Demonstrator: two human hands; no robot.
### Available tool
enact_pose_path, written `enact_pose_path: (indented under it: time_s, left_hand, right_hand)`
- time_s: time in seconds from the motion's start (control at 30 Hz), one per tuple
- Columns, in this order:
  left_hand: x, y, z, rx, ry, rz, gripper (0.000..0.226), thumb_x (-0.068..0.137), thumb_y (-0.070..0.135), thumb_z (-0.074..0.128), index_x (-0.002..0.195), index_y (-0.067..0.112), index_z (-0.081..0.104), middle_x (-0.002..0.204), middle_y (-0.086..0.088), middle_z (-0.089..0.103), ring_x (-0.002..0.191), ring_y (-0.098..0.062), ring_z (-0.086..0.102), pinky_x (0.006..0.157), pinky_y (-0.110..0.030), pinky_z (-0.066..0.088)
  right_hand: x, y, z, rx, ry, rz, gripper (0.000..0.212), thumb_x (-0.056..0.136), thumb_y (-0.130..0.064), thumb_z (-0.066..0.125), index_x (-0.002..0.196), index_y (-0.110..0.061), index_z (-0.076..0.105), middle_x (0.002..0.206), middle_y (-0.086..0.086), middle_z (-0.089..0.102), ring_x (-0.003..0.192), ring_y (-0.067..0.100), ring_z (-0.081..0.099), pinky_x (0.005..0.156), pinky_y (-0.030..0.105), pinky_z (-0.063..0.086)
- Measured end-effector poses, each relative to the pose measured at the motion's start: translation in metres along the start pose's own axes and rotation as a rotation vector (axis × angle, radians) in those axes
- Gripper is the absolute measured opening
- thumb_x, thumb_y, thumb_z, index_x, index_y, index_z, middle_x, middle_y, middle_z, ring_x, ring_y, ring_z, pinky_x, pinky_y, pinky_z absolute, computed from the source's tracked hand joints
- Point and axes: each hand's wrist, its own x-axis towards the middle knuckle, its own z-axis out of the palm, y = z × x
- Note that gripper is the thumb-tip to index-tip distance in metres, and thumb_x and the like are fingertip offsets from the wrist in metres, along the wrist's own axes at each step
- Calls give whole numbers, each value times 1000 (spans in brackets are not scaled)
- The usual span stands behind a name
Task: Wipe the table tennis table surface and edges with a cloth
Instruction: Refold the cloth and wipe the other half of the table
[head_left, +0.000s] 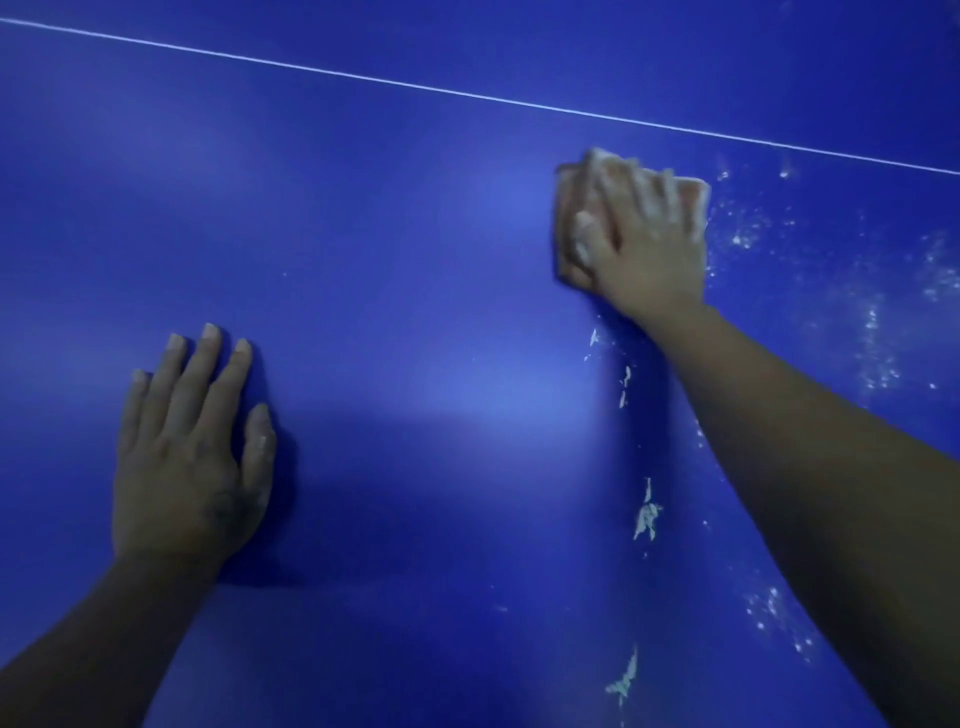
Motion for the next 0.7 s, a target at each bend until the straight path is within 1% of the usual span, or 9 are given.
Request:
enact_pose_path:
  time_s: [0.13, 0.2, 0.23, 0.3, 0.4, 0.47, 0.53, 0.6, 0.7]
  left_hand:
    - [-9, 15, 2, -4, 43, -11, 50, 113, 25, 38, 156, 5, 55, 170, -15, 46, 160, -39, 40, 134, -59, 23]
    - [-19, 43, -2, -46, 40, 39, 47, 110, 18, 41, 149, 3, 61, 165, -16, 52, 154, -39, 48, 133, -58, 26]
    - [-27, 63, -3, -72, 27, 41, 47, 108, 17, 43, 149, 3, 62, 164, -16, 52, 154, -39, 48, 132, -58, 28]
    - [-47, 108, -3, -109, 5, -68, 50, 106, 17, 49, 154, 4, 59, 168, -16, 49, 158, -38, 44, 132, -59, 28]
    - [-77, 153, 1, -72, -26, -263, 60, 107, 31, 48, 163, 8, 49, 175, -14, 37, 165, -35, 28, 134, -59, 22]
    - [-83, 157, 3, -42, -45, -270, 64, 107, 38, 47, 165, 11, 47, 178, -11, 33, 168, -32, 23, 135, -58, 20]
    - [-83, 153, 4, -23, -48, -270, 64, 107, 39, 47, 165, 12, 47, 178, -9, 32, 168, -31, 21, 135, -57, 19]
    - [-82, 155, 3, -30, -48, -281, 64, 107, 38, 47, 166, 13, 46, 179, -8, 30, 168, -31, 21, 136, -57, 18]
    - [-83, 157, 3, -47, -51, -283, 63, 108, 37, 46, 166, 13, 45, 180, -7, 29, 169, -31, 20, 135, -59, 18]
  right_hand:
    - [-5, 8, 1, 126, -16, 348, 71, 107, -64, 25, 172, -38, 13, 181, -6, 4, 167, 27, -7, 130, 62, -12]
    - [-8, -23, 3, 168, 7, 431, 72, 107, -62, 27, 172, -34, 15, 181, -2, 4, 167, 30, -8, 128, 66, -10]
    - [-12, -43, 6, 165, 10, 412, 72, 108, -61, 26, 172, -32, 16, 181, 0, 5, 167, 32, -7, 128, 67, -9]
    - [-31, -84, 12, 116, 1, 243, 69, 109, -60, 25, 172, -33, 16, 181, 2, 8, 167, 34, -5, 129, 67, -8]
    - [-73, -120, 19, 53, -7, -174, 65, 109, -61, 27, 171, -40, 20, 180, -4, 13, 167, 31, 3, 131, 63, -4]
    - [-92, -110, 20, 48, -20, -388, 65, 108, -62, 32, 169, -39, 31, 179, -7, 19, 167, 28, 8, 131, 61, 2]
    - [-98, -77, 17, 27, -12, -461, 65, 108, -63, 34, 167, -37, 36, 177, -8, 26, 167, 27, 14, 131, 60, 7]
    - [-95, -35, 12, -2, 14, -362, 65, 108, -63, 33, 167, -37, 35, 176, -7, 28, 166, 28, 16, 131, 60, 6]
    - [-91, 26, 4, 8, 24, -20, 65, 109, -61, 33, 170, -37, 26, 178, -4, 23, 167, 29, 10, 132, 59, -1]
